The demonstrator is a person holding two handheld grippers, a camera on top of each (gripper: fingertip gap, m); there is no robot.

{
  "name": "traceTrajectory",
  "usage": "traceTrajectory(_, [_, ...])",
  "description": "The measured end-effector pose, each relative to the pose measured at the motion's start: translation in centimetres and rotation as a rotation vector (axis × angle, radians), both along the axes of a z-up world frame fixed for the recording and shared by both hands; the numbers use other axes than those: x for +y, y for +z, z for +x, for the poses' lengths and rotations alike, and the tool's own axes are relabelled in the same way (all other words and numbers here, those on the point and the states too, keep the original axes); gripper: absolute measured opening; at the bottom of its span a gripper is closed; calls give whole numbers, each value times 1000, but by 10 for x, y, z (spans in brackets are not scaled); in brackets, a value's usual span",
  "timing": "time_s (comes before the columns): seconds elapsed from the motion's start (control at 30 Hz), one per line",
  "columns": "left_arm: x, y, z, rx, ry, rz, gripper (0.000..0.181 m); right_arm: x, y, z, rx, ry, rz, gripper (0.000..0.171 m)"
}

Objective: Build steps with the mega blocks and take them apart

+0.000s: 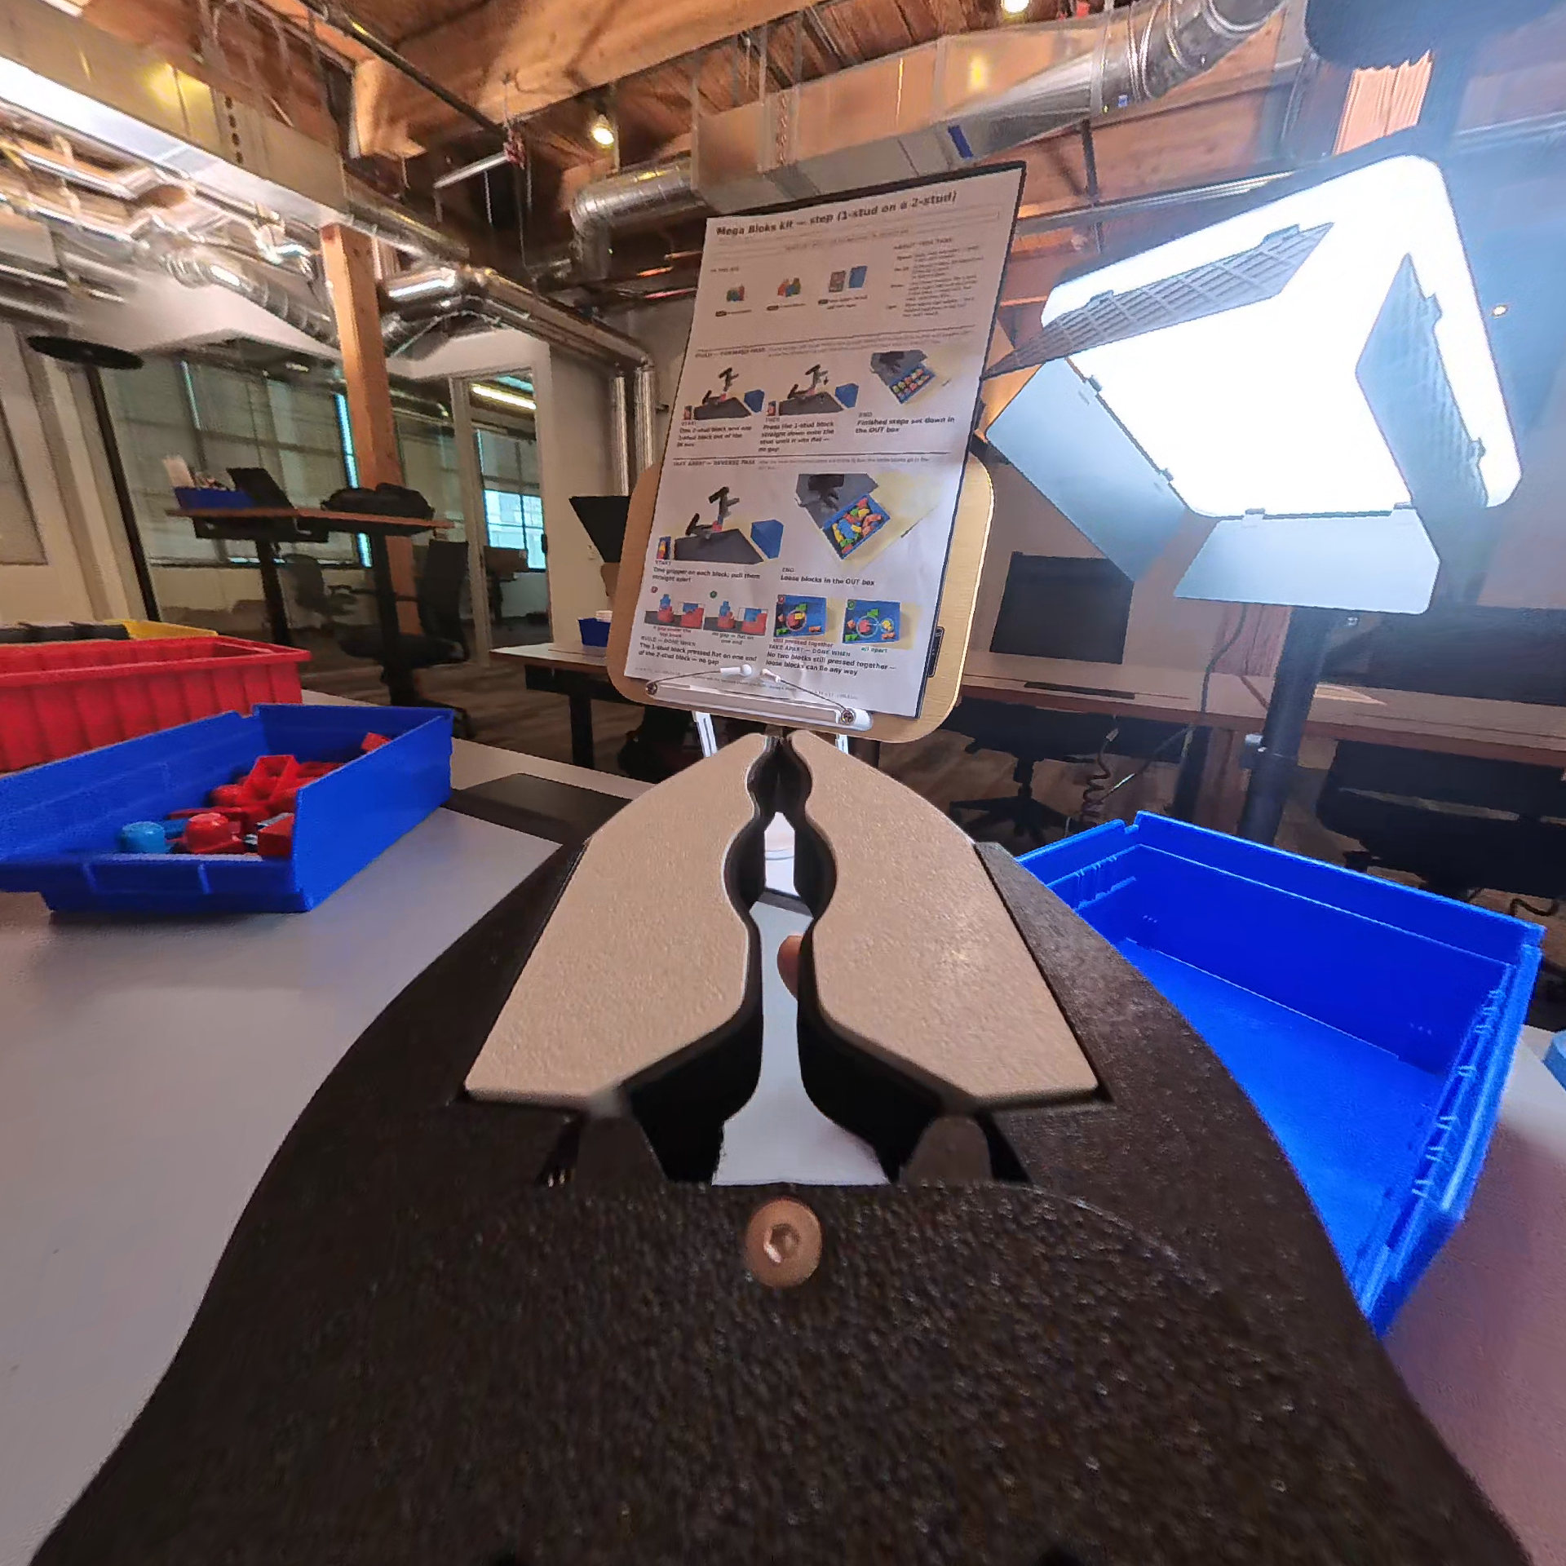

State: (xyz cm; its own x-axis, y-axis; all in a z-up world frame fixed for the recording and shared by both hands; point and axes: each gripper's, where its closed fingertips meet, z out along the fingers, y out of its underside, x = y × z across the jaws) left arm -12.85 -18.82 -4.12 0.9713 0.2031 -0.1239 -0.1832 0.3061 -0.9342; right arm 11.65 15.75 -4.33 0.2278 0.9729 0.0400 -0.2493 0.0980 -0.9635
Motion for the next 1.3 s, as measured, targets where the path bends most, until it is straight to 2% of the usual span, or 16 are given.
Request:
traceTrajectory(0.4, [4, -4, -8, -7, 10, -30, 0, 4, -15, -13, -69, -9, -6, 0])
traceTrajectory(0.5, [7, -5, -20, 2, 67, -68, 0, 9, -18, -23, -108, -22, -9, 0])
traceTrajectory(0.6, [9, -4, -56, -2, 220, -187, 0, 23, -22, -39, -190, -79, -28, 0])
traceTrajectory(0.73, [4, -1, -134, -50, 515, -341, 0, 40, -24, -69, -284, -151, -51, 0])
traceTrajectory(0.8, [2, -8, -177, -82, 634, -464, 0, 45, -30, -87, -331, -176, -46, 0])
traceTrajectory(0.9, [2, -31, -238, -164, 724, -653, 0, 44, -47, -112, -391, -192, -30, 0])
traceTrajectory(1.0, [4, -58, -284, -216, 777, -848, 2, 41, -70, -129, -439, -204, -16, 0])
traceTrajectory(1.13, [16, -91, -326, -382, 752, -942, 14, 35, -99, -142, -482, -185, -9, 1])
traceTrajectory(1.2, [24, -107, -344, -499, 727, -949, 25, 31, -110, -144, -513, -176, 17, 0])
traceTrajectory(1.3, [38, -125, -364, -737, 654, -867, 35, 27, -117, -146, -528, -154, 30, 0])
